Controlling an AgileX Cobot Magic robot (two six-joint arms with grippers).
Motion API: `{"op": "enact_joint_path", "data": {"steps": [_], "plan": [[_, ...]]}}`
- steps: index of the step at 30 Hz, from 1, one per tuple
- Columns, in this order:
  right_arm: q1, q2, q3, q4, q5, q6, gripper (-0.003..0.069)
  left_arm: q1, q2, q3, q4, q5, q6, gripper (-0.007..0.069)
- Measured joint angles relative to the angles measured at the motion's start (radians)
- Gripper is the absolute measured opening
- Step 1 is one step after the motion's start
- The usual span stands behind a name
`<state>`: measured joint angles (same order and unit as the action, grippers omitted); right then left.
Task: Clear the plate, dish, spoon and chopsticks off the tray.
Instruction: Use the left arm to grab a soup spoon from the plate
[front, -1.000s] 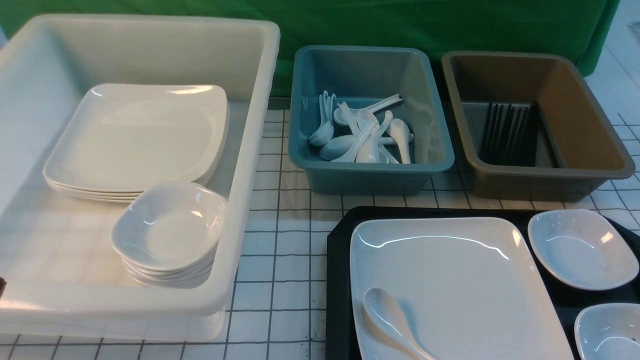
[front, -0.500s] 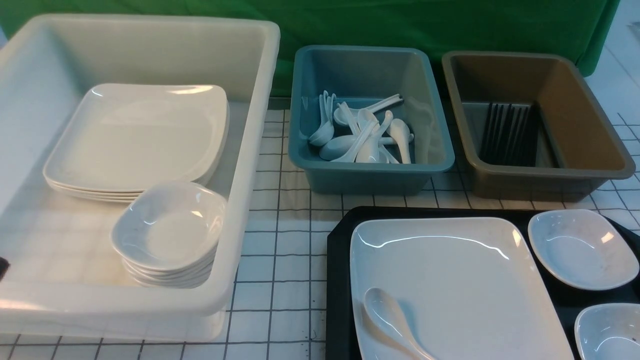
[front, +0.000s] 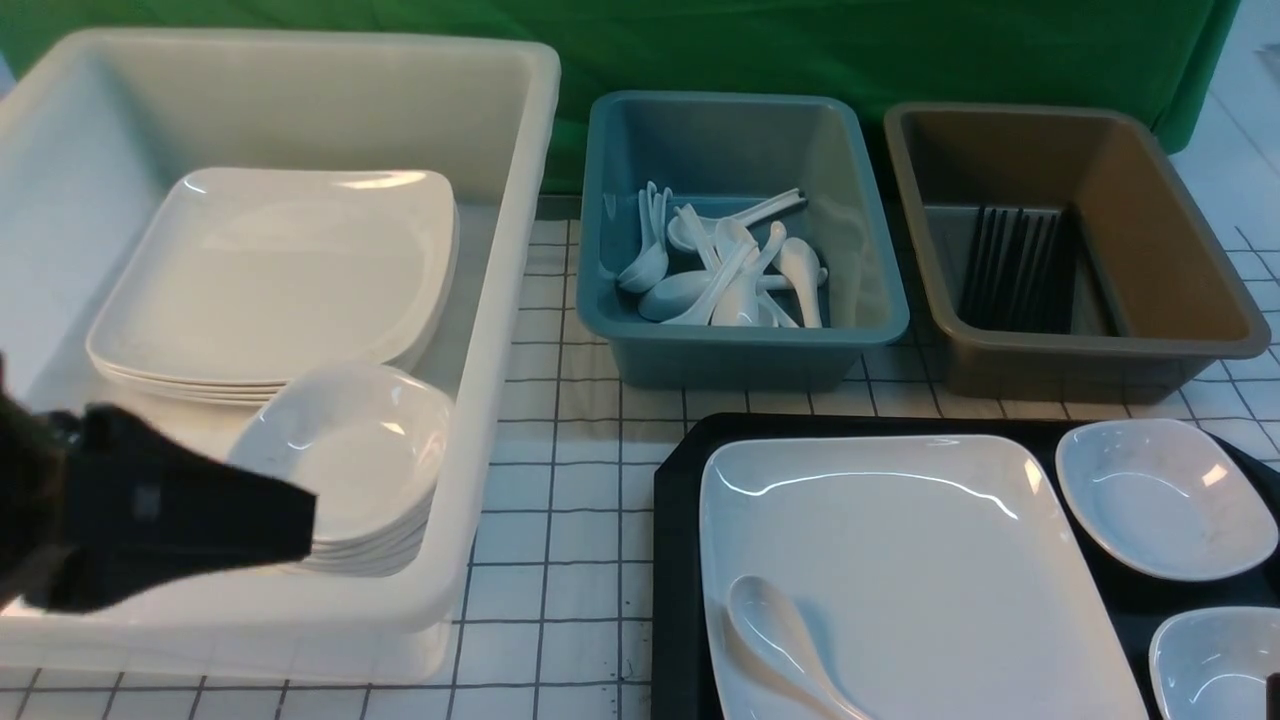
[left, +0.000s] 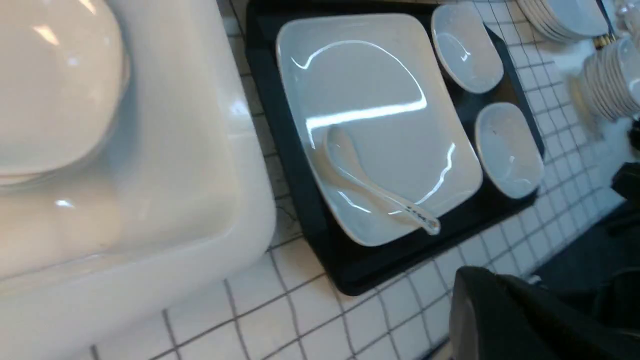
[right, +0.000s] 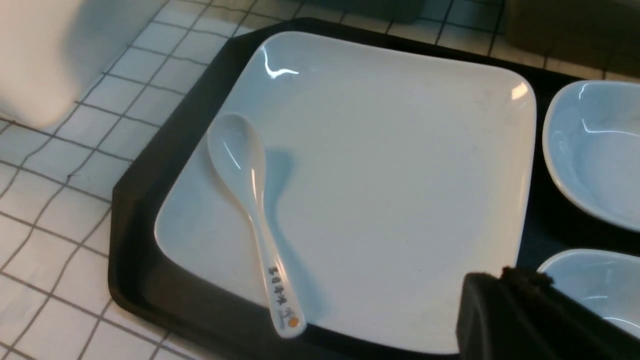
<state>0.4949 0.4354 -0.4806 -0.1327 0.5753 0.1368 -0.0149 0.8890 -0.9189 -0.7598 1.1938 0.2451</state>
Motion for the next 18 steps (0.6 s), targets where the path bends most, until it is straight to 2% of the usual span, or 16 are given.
{"op": "enact_joint_path", "data": {"steps": [3, 5, 7, 8, 13, 17, 18], "plan": [[0.000, 0.000, 0.000, -0.001, 0.000, -0.002, 0.0092, -0.070, 0.116, -0.014, -0.124, 0.006, 0.086, 0.0005], [0.000, 0.000, 0.000, -0.001, 0.000, -0.008, 0.0099, -0.167, 0.196, -0.019, -0.198, 0.011, 0.131, 0.0005], [0.000, 0.000, 0.000, -0.001, 0.000, -0.010, 0.0101, -0.220, 0.238, -0.021, -0.216, 0.011, 0.147, 0.0005], [0.000, 0.000, 0.000, -0.001, -0.002, -0.010, 0.0106, -0.329, 0.296, -0.023, -0.200, 0.012, 0.145, 0.0005], [0.000, 0.000, 0.000, -0.001, -0.015, -0.007, 0.0115, -0.643, 0.518, -0.054, -0.010, 0.019, 0.047, 0.0005], [0.000, 0.000, 0.000, -0.002, -0.023, -0.007, 0.0123, -0.829, 0.710, -0.141, 0.114, 0.023, 0.027, 0.0007], [0.000, 0.000, 0.000, -0.002, -0.023, -0.007, 0.0123, -0.837, 0.719, -0.147, 0.114, 0.023, 0.027, 0.0007]]}}
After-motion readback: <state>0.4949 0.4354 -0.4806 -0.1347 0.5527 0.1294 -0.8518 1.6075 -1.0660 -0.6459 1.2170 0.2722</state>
